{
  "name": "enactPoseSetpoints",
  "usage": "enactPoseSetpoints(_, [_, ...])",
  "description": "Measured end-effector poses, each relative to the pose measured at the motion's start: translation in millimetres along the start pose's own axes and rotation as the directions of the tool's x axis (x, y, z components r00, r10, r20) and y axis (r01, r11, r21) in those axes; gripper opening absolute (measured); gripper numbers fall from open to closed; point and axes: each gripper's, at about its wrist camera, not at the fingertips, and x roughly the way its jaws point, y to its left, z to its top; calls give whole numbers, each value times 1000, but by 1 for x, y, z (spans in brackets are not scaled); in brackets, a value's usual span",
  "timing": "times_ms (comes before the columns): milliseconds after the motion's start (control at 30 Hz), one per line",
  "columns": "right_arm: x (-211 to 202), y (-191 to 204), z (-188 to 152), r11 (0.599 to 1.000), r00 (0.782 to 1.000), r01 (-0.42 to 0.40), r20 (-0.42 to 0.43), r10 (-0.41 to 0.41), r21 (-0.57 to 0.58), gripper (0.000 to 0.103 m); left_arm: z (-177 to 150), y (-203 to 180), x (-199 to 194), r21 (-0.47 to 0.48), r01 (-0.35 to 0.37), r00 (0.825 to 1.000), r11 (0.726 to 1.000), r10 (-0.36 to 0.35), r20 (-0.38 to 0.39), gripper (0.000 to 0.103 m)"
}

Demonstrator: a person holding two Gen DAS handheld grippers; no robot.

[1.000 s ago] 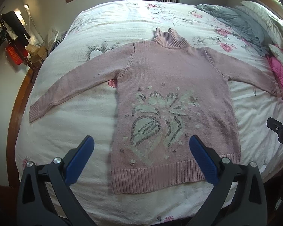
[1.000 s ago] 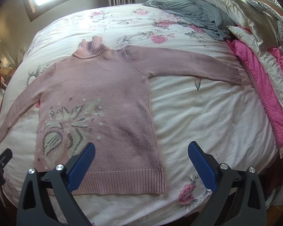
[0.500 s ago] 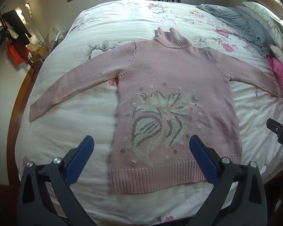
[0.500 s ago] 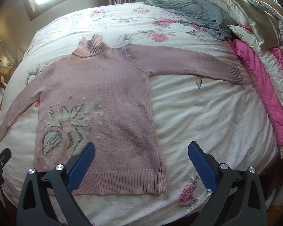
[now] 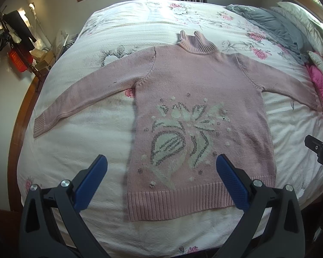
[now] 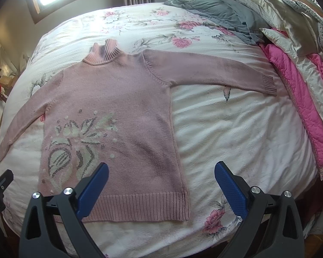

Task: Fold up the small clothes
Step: 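Move the right tool to the sweater's sleeve cuff and grasp it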

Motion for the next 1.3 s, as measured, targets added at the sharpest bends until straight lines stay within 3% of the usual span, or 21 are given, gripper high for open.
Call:
enactPoseSetpoints(667, [4,-3,1,1000,1000,-7,-7,7,3,99,-1,-4,2,-3,-3,1000,1000,3,10,100])
enactPoseSetpoints(867, [18,-23,0,1000,997,-19,73,19,-10,99,3,-19,17,10,46,998,999,-47,34,100])
enactPoseSetpoints(1000, [36,-68,14,998,998,-51,42,49,40,99,18,-44,37,26,50,998,998,-50,27,100])
enactPoseSetpoints(1133, [56,-145,46,984,998,-60,31,55,166,99,49,-80,57,26,60,998,998,-61,24,99])
enactPoseSetpoints(1300, [94,-252,101,962,999,20,37,-31,271,99,96,-134,76,22,74,995,997,-75,62,100])
